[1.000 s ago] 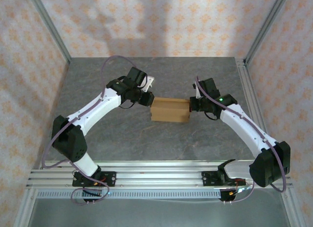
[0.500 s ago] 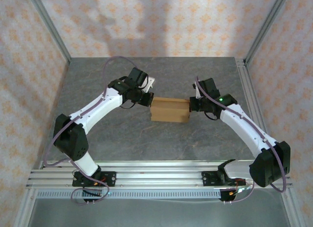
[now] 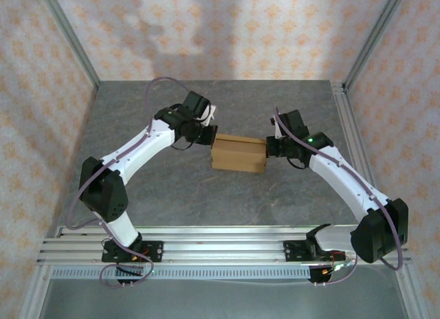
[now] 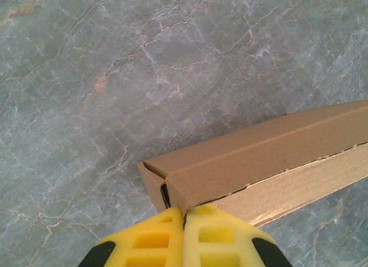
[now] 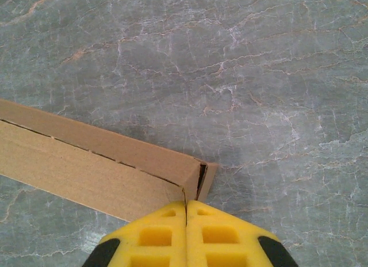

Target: Fold the paper box

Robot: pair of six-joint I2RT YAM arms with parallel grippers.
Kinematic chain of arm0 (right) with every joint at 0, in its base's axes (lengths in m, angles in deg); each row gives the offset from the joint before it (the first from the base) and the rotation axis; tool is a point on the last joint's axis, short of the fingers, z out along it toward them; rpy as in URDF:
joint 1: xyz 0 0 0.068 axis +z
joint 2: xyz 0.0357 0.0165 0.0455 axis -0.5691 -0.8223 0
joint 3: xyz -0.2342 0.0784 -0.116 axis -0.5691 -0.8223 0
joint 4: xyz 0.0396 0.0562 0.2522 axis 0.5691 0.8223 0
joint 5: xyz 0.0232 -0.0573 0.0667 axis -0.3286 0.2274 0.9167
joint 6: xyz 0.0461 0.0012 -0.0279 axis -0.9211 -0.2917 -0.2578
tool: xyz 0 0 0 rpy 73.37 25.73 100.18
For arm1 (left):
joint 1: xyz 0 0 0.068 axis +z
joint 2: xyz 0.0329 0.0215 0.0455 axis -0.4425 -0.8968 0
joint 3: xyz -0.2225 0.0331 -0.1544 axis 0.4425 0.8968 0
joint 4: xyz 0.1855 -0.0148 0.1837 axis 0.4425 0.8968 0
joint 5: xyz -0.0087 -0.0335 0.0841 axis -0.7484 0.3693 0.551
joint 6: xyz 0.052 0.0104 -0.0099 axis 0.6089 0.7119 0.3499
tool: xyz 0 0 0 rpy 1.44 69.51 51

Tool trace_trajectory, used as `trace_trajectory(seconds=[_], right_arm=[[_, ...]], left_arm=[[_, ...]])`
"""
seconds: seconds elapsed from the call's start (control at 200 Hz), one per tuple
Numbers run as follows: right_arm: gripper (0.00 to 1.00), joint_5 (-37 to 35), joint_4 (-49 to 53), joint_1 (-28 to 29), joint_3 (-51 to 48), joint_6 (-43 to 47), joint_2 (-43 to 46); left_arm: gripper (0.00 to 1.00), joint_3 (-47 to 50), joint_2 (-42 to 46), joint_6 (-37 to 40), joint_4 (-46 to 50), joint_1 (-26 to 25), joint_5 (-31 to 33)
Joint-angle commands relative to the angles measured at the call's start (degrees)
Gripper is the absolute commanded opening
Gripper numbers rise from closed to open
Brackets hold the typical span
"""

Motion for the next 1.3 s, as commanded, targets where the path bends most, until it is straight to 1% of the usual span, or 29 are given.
trace_trajectory(seconds=[0.0, 0.15, 0.25, 0.35, 0.541, 0.711, 0.806, 0.866, 0.906, 1.011, 1.046, 1.086, 1.171, 1.296], right_arm=[[0.00, -0.71, 1.73, 0.47, 1.15, 0.71, -0.60], [0.00, -0.41, 0.66, 0.59, -0.05, 0.60, -0.57], [0.00, -0.11, -1.26, 0.53, -1.85, 0.47, -0.36], [0.00, 0.40, -2.97, 0.50, -3.94, 0.38, 0.08], [0.00, 1.28, -6.43, 0.58, -8.18, 0.41, 2.43], [0.00, 1.75, -8.25, 0.64, -11.46, 1.53, 4.39], [0.12, 2.83, -9.43, 0.61, -11.78, 1.50, 5.44], [0.21, 2.68, -10.65, 0.56, -11.74, 1.77, 8.63], [0.29, 1.96, -11.34, 0.63, -11.62, 1.94, 9.93], [0.57, -0.04, -14.04, 0.56, -11.81, 1.67, 13.40], [0.63, -0.26, -15.23, 0.62, -11.96, 1.06, 14.17], [0.65, -0.57, -16.34, 0.63, -12.04, 0.32, 14.82], [0.67, -1.05, -18.71, 0.58, -11.96, -1.93, 15.20], [0.67, -6.89, -19.50, 0.58, -10.90, -8.24, 14.15]], left_arm=[[0.00, -1.45, -0.70, -3.16, 1.59, -0.32, 0.41], [0.00, 0.32, -1.30, -3.75, -0.21, -0.38, 0.49], [0.00, 2.36, -1.29, -3.25, -1.97, -1.19, 2.51], [0.00, 4.77, -0.95, -3.64, -3.88, -1.35, 2.48], [0.00, 8.54, 0.42, -3.87, -6.14, -1.46, 3.44], [0.00, 12.47, 1.97, -4.50, -9.24, -1.74, 3.02], [0.00, 13.72, 2.61, -3.75, -10.22, -2.34, 3.14], [0.00, 14.46, 2.90, -3.35, -10.75, -2.65, 3.07], [0.00, 14.72, 3.03, -3.31, -11.07, -2.75, 3.29], [0.00, 15.18, 3.20, -3.01, -11.60, -2.99, 3.68], [0.00, 15.35, 3.37, -2.92, -11.79, -2.98, 3.75], [0.00, 15.50, 3.47, -2.82, -12.11, -3.04, 3.77], [0.00, 15.82, 3.65, -2.55, -12.44, -3.21, 3.84], [0.00, 16.01, 3.56, -2.31, -12.20, -3.28, 4.19]])
